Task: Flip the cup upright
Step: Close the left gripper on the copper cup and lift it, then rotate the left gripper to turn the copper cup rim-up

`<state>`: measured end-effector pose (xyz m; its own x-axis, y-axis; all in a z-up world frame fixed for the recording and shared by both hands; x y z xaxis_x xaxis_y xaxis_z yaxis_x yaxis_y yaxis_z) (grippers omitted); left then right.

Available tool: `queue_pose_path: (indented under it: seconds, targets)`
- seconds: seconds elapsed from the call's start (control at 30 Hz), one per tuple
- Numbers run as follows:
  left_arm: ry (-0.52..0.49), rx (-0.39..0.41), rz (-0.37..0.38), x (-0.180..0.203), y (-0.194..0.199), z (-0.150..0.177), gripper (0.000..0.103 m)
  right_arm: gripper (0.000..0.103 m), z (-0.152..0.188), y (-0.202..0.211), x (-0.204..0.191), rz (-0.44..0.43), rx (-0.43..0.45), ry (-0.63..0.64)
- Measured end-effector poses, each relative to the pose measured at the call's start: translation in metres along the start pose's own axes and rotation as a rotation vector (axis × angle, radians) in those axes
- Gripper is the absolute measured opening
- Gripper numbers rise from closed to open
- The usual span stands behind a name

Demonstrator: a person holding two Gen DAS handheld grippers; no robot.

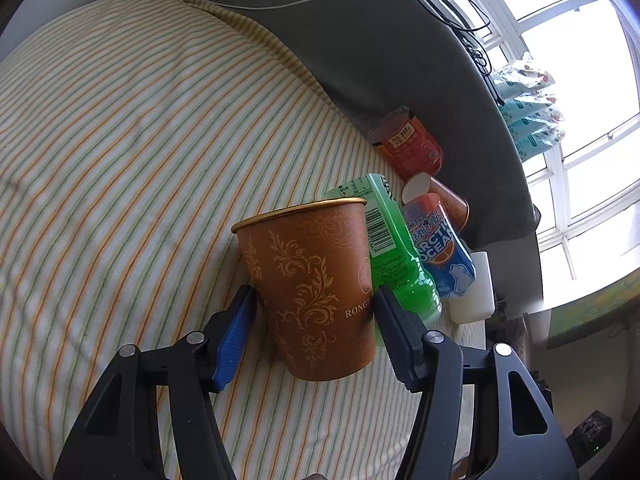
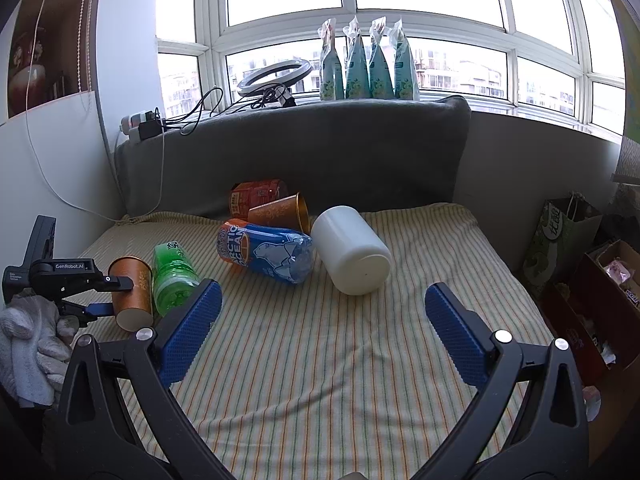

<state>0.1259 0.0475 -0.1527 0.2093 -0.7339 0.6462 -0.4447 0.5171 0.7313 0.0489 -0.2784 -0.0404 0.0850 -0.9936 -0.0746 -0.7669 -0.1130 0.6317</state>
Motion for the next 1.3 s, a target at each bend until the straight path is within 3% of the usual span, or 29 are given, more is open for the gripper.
queue_pose_path:
  seconds: [0.37,0.57,0.73,1.13,1.17,1.2,1.3]
  targets:
    - [0.005,0.014,0.012,-0.004,0.001,0.000,0.058,0.103,0.001,-0.001,-0.009,-0.017,-0.006,0.017]
    - [0.058,-0.026,0.089,-0.008,0.002,0.000,0.057,0.103,0.000,0.004,-0.014,-0.013,0.010,0.033]
    - [0.059,-0.039,0.109,-0.007,0.011,0.006,0.057,0.103,0.002,-0.001,-0.013,-0.018,-0.005,0.025]
    - [-0.111,-0.102,0.095,0.038,0.007,0.058,0.056,0.103,0.004,-0.006,-0.016,-0.028,-0.019,0.035]
    - [-0.126,-0.116,0.101,0.044,0.005,0.064,0.053,0.103,0.005,-0.005,-0.014,-0.028,-0.020,0.032]
    - [-0.143,-0.131,0.108,0.050,0.001,0.068,0.042,0.103,0.005,-0.005,-0.013,-0.027,-0.020,0.030]
    - [-0.186,-0.147,0.106,0.065,-0.008,0.078,0.041,0.103,0.006,-0.003,-0.009,-0.022,-0.020,0.024]
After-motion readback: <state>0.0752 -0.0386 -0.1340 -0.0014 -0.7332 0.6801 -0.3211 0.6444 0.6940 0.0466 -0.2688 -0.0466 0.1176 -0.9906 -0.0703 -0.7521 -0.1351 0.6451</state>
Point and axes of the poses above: each gripper's, at about its wrist camera, not at the fingertips, and y roughly against the way its jaws point, x to its right, z to its underside, the point moved 5 cm from there along -y, roughly the way its jaws point, and after that the axes turned 9 degrees about -x, right-handed, at the moved point
